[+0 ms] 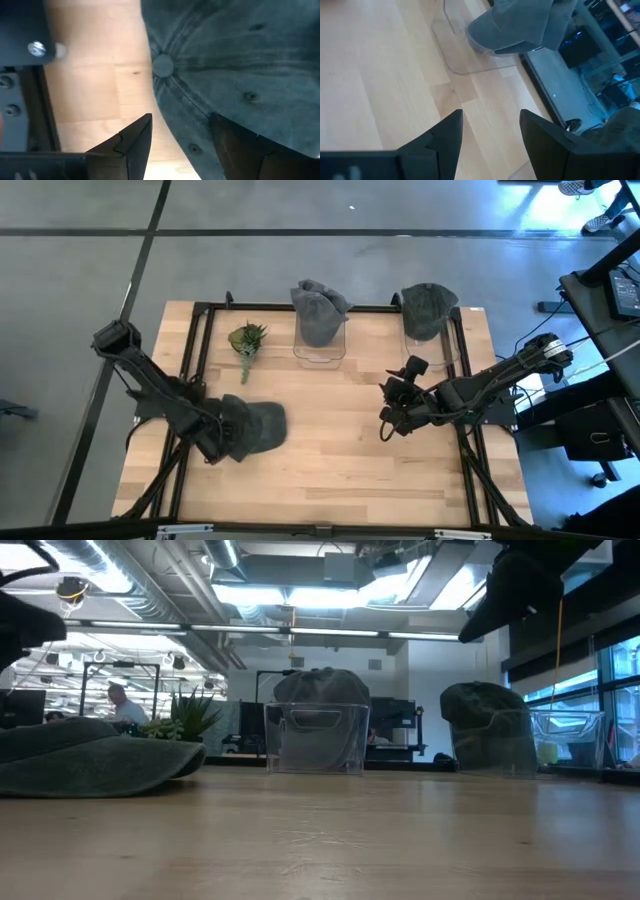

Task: Pick & Place hat
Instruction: Put the green cap into the right transparent bin

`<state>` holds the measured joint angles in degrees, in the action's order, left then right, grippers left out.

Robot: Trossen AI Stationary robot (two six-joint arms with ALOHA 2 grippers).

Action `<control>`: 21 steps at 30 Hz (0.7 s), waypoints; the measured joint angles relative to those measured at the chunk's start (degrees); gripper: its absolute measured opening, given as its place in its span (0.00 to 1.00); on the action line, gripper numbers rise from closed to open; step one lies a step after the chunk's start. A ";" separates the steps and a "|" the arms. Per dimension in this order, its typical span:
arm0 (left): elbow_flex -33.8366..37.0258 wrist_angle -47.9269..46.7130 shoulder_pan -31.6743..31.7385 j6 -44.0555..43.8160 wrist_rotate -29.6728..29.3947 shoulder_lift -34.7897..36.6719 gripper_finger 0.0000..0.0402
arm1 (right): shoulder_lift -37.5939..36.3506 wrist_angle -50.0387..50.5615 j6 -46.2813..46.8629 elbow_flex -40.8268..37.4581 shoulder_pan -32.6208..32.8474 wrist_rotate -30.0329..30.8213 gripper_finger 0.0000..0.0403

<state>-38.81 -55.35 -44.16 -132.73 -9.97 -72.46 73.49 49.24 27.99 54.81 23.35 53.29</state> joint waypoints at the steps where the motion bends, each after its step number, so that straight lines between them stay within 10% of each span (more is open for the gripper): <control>1: 0.00 0.67 -0.27 -0.04 -0.09 -0.87 0.48 | 0.00 -0.10 0.02 0.00 0.00 -0.43 0.49; 21: 3.47 10.50 0.04 7.71 -2.90 -11.32 0.48 | 0.00 -2.25 -1.67 0.00 0.00 -1.04 0.49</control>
<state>-35.33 -44.86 -44.12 -125.02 -12.87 -83.78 73.49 46.98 26.32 54.81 23.35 52.25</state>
